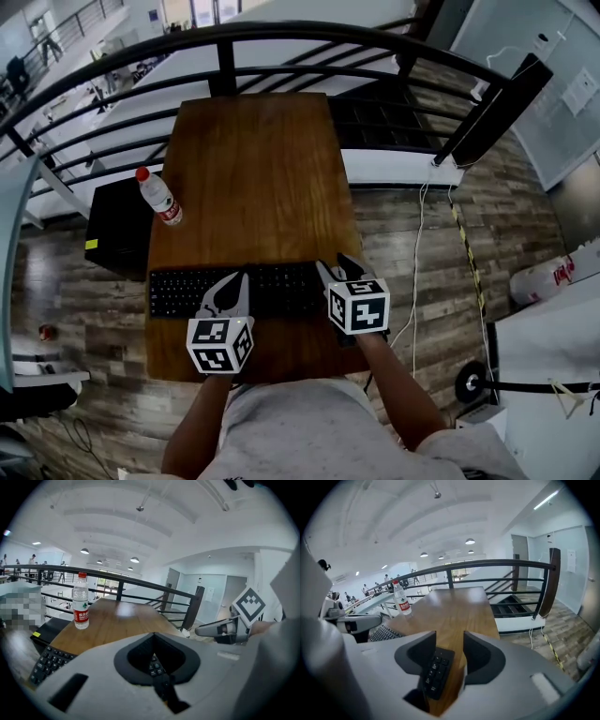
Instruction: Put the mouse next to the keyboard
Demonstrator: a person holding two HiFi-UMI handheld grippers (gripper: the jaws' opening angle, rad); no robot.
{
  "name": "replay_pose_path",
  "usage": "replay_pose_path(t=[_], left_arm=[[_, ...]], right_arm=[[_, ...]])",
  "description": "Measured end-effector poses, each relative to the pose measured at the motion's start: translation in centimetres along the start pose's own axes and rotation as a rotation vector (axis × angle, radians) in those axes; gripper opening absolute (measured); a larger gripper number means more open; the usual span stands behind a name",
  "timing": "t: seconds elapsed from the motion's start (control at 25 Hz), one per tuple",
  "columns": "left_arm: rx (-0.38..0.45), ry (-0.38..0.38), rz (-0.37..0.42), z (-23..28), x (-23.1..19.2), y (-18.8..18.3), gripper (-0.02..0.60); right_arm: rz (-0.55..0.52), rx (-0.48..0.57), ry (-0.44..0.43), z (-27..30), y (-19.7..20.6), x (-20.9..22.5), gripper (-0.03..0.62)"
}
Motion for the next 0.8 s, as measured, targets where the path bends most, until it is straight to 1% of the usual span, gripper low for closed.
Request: replay_pose_path(t=[0.2, 0.36, 0.56, 0.68, 0.8], left_arm=[[0.027, -0.027, -0.009, -0.6, -0.7, -1.0, -0.005], [0.043, -0.037, -0.004, -0.9, -0.9, -1.4, -0.005], [0.051, -0.034, -0.004, -1.0, -0.8, -1.6, -0.005], [0.052, -0.034, 0.0, -1.0, -1.0, -1.7, -0.005], [0.051, -0.033, -0.001, -0.9, -1.1, -1.7, -0.005]], right_arm=[[-0.051, 0.077, -0.095, -1.3, -2.4, -3.1, 0.161], [-0.091, 0.133, -0.146, -2.0, -3.3, -4.8, 0.137], [-0.098, 0.168, -0.181, -2.6, -3.6, -5.6, 0.085], [-0.108, 0.18, -0.184, -2.7, -3.6, -5.9, 0.014], [-0.131, 0.19, -0.19, -2.9, -3.7, -6.2, 0.011]])
Point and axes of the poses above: the fingertips, and each gripper's own axes: z forward along the fingers, x to its right, y out of its underside, the point moved 4 cm from there along -z, backward along the fingers, and after that the axes turned 10 degrees about z, right-handed, at the moved point
